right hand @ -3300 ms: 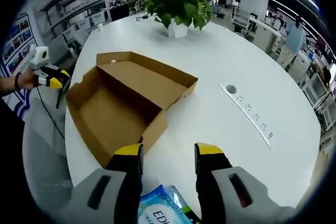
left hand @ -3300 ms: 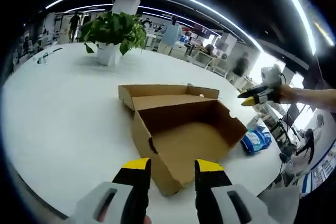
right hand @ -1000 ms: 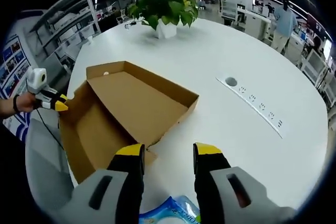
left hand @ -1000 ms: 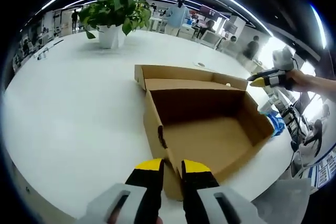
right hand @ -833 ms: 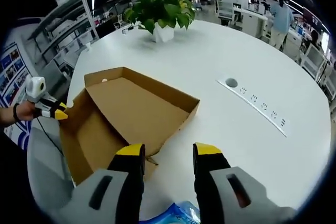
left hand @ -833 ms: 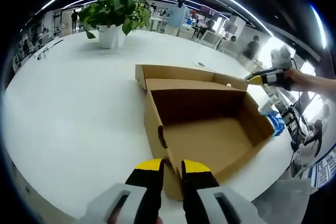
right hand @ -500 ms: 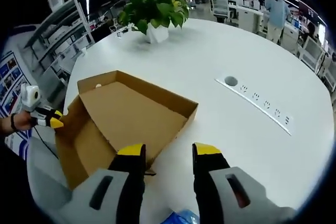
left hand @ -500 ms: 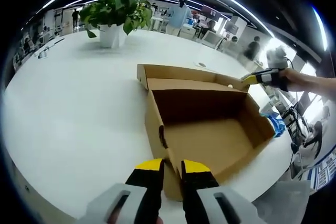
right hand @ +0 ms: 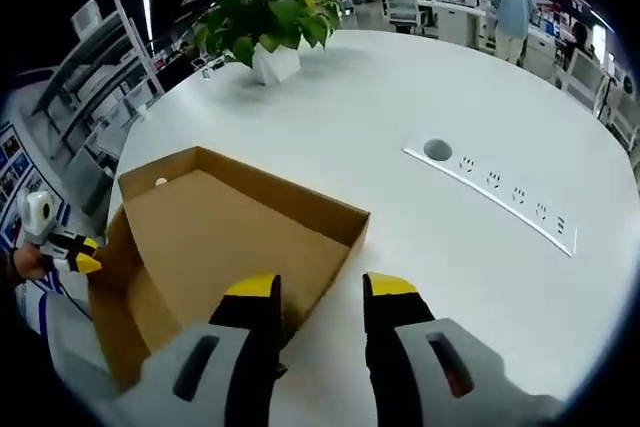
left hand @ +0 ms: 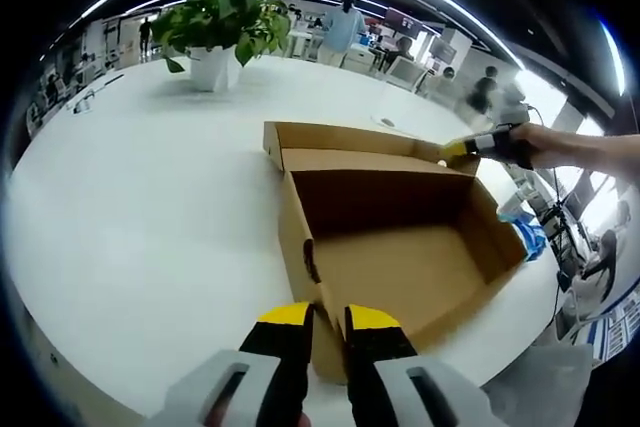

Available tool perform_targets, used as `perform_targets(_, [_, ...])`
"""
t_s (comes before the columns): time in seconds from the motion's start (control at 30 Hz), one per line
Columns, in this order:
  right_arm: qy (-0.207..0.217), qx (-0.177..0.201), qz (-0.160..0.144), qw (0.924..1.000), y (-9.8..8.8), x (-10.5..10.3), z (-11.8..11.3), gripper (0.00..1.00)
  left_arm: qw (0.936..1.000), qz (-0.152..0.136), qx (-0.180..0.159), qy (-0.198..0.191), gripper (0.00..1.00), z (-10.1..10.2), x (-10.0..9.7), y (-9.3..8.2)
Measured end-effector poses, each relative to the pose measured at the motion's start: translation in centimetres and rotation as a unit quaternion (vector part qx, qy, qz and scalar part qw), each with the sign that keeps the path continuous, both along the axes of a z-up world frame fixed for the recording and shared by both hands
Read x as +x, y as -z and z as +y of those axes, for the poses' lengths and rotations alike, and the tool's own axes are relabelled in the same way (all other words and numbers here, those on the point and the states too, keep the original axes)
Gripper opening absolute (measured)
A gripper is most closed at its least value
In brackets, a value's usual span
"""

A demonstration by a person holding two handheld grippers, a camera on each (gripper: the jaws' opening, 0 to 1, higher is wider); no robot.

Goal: Operate the shoe box by opening the lid, removing the specified soft item, and placing it in the target area until the item is outside and the box remains undamaged.

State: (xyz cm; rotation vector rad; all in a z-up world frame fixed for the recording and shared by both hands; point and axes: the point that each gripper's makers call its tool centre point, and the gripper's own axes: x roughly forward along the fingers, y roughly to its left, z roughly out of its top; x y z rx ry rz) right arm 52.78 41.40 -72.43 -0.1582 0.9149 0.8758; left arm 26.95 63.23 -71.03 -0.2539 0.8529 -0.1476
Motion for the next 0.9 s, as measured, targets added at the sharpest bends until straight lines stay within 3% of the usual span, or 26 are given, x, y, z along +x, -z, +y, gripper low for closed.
perform_targets(0.27, [0.026,0.007,0.01,0.9996,0.5,0.6,0.1,0.25,1.0,0.001,0.002,0.0,0.12,0.1,0.1,0.1])
perform_targets(0.6, [0.042,-0.004,0.025,0.9988,1.3,1.3,0.5,0.14,1.0,0.001,0.007,0.001,0.11,0.1,0.3,0.1])
perform_targets(0.9, [0.041,-0.033,0.011,0.9985,1.4,1.8,0.2,0.06,0.9999,0.002,0.012,0.0,0.11,0.0,0.3,0.0])
